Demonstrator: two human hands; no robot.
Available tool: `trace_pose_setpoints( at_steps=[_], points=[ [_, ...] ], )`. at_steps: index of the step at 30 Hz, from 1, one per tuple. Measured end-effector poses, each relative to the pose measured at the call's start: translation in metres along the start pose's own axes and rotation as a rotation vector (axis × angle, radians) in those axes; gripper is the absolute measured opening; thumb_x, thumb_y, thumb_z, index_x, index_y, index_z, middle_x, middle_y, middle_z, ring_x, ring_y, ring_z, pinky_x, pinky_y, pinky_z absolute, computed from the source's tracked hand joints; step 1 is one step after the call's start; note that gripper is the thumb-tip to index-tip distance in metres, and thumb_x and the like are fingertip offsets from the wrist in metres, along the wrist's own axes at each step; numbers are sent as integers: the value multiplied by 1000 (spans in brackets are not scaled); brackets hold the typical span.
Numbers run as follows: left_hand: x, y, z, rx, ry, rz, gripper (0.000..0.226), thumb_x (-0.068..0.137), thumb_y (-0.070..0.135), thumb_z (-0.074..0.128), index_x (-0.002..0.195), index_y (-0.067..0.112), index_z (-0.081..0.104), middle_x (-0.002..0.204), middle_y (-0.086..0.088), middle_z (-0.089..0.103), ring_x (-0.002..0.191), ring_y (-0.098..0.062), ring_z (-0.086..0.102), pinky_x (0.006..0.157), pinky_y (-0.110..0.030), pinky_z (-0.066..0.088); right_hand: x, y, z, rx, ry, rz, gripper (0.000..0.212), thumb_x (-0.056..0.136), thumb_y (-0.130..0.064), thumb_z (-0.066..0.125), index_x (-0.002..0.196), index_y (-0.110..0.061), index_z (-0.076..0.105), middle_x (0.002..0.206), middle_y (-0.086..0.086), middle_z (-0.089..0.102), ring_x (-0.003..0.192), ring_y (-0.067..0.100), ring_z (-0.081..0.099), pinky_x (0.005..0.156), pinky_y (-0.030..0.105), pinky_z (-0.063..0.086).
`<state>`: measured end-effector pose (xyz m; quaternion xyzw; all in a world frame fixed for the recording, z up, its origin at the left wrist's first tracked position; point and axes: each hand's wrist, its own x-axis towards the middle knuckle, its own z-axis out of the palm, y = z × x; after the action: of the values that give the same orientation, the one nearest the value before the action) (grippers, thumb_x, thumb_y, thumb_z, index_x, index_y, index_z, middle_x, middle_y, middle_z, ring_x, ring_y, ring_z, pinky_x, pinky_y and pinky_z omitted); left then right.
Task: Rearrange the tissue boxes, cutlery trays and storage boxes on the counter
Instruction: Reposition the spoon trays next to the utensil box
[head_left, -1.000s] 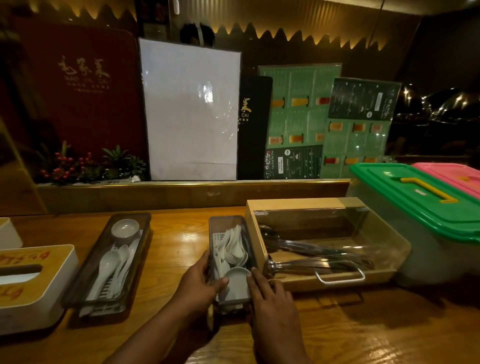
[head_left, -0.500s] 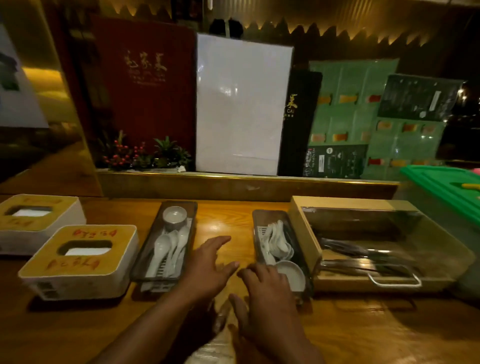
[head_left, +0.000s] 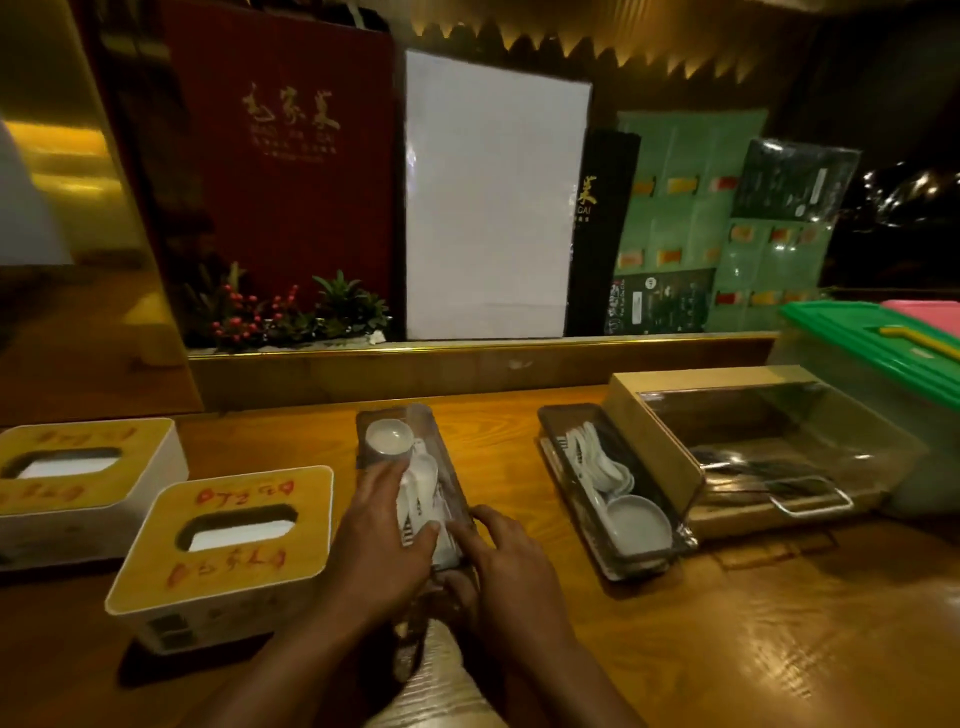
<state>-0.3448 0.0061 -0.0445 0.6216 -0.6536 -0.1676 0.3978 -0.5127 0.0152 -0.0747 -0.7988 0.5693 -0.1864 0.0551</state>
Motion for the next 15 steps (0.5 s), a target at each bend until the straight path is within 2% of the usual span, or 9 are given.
trace_pose_setpoints(
  at_steps=[2,4,8,12,15],
  points=[
    [1,-4,9,-9,-18,-64,81,84,27,75,152,21,31,157,-3,31,139,-24,39,102,-27,34,-10,9,-5,-45,26,17,57,83,-57,47,135,-34,50,140,2,54,119,27,53,85,43,52],
    [3,-9,21,-51,-34,-150,89,83,30,74,155,25,22,157,-7,33,139,-29,41,104,-36,41,-20,18,-12,-77,30,45,55,82,-58,49,132,-33,53,134,1,59,113,27,58,80,43,53],
    [1,-7,46,-269,-124,-246,91,80,37,73,153,41,17,147,1,52,129,-27,55,99,-50,51,-39,41,-24,-160,40,76,56,84,-59,48,133,-34,53,135,2,58,121,29,54,90,46,51],
    [0,5,60,-472,-142,-290,98,76,32,82,151,44,21,138,13,55,122,-19,59,95,-48,53,-47,56,-37,-207,61,122,55,80,-66,50,128,-40,57,145,1,51,134,28,44,104,49,40],
    [3,18,68,-570,-214,-302,97,82,12,80,156,27,19,124,14,44,115,-11,49,95,-37,47,-51,65,-41,-171,76,145,58,77,-68,58,128,-41,57,153,0,41,142,26,31,113,49,28]
  ],
)
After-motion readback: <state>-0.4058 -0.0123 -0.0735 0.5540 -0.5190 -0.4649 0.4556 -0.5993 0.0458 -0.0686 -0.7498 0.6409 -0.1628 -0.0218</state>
